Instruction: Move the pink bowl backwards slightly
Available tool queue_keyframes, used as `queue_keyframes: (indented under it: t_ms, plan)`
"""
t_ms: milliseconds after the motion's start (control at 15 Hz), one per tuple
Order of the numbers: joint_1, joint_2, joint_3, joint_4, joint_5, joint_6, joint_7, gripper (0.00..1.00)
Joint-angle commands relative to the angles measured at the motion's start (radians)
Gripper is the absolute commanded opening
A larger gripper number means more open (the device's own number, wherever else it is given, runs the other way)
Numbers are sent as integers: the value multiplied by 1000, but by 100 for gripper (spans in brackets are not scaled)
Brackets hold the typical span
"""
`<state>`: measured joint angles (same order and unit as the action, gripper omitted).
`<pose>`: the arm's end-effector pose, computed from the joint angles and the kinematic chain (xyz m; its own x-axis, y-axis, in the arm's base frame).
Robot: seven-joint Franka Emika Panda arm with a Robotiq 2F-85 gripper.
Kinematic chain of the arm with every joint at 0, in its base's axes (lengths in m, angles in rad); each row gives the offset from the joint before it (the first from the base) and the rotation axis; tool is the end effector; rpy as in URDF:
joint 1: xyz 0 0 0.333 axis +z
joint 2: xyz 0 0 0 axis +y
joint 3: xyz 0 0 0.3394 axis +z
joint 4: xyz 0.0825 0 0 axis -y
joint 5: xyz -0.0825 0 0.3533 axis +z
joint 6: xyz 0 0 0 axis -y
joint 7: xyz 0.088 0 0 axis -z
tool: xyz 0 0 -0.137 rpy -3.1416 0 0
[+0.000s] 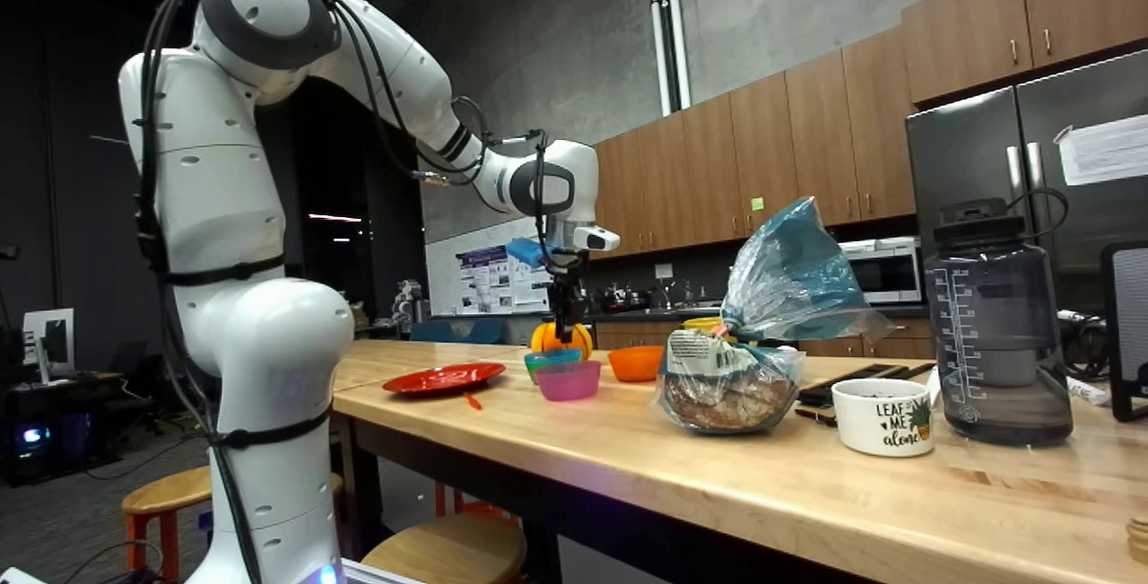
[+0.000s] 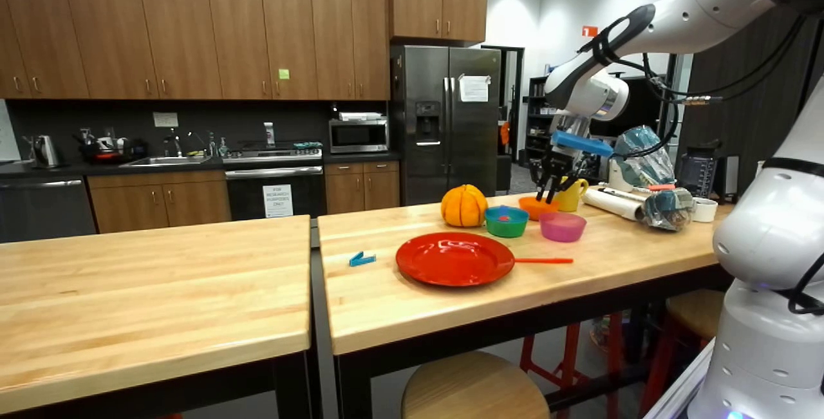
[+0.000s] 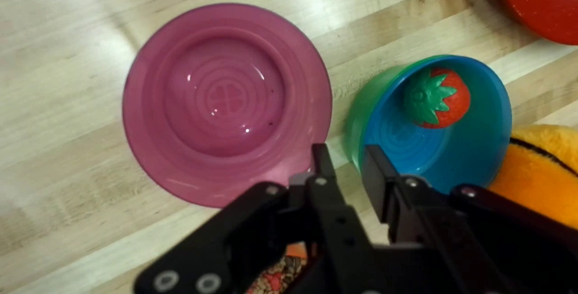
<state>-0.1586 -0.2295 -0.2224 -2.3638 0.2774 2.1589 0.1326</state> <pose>0.4133 -0.1488 0.4290 0.7922 -0.6087 -0.0431 -0.5951 -0.7550 -0.2754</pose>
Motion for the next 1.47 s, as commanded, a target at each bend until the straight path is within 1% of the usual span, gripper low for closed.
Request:
queue_keyframes:
  t_ms: [0,200,400,533,733,1000,1200,1400]
  plan:
    - [-15,-5,24,-12,-12,-36,62,56]
    - [-16,-21,46,-43,-22,-10,138,78]
    - [-21,-30,59,-59,-33,-7,217,98]
    - [-24,-31,65,-67,-43,-5,264,100]
    - [-32,-31,70,-77,-67,-3,327,100]
    - [-39,-30,70,-88,-80,-4,364,100]
    - [-38,-19,76,-94,-76,13,385,100]
    - [-41,-9,87,-100,-95,33,428,100]
